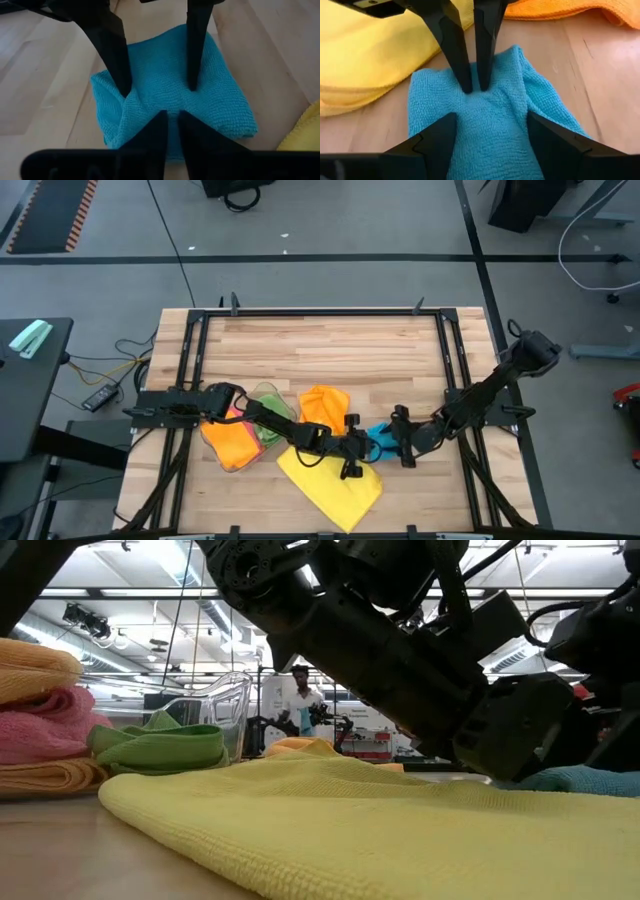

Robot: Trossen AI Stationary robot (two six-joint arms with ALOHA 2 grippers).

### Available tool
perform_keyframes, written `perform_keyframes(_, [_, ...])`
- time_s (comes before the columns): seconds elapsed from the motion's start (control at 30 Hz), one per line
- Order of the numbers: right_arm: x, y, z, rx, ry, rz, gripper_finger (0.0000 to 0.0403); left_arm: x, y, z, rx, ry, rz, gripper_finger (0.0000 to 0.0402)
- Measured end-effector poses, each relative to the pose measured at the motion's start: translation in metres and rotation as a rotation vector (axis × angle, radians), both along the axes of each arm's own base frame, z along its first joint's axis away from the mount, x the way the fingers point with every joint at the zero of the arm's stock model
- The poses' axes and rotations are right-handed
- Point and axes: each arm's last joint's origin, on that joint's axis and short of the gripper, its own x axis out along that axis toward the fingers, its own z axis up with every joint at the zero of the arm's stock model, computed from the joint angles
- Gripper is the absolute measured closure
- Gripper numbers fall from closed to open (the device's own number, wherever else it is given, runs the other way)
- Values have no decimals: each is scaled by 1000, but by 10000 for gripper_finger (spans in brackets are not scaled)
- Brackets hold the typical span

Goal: Fold microfiber towels
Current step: Fold the blue microfiber cloth

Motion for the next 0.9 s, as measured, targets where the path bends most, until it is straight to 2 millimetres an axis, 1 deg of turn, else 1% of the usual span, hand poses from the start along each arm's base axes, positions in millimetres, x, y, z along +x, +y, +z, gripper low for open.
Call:
perform_keyframes(0.1, [1, -1, 11, -26, -10, 14, 151, 0, 0, 0, 0, 0, 0, 340])
perform_keyframes(0.23, [5, -4, 32, -50, 1, -11, 151, 0, 0, 0, 1, 3, -1, 343])
perform_keyframes(0.37, [11, 3, 46, 6, -49, 82, 151, 0, 0, 0, 0, 3, -2, 346])
perform_keyframes(0.43, [13, 7, 46, 31, -59, 114, 151, 0, 0, 0, 0, 3, -2, 344])
perform_keyframes(0.57, [15, 9, 36, 23, -21, 126, 155, 0, 0, 0, 0, 3, -3, 339])
perform_keyframes(0.67, [13, 5, 22, 15, 54, 79, 158, 0, 0, 0, -1, 3, -2, 339])
perform_keyframes(0.73, [13, 2, 18, 34, 93, 31, 161, 0, 0, 0, -2, 1, -2, 342])
perform_keyframes(0.83, [13, -1, 21, 59, 120, -1, 167, 0, 0, 0, -2, 1, -1, 346])
perform_keyframes(0.9, [14, -2, 28, 62, 113, -5, 172, 0, 0, 0, -3, 1, -1, 346])
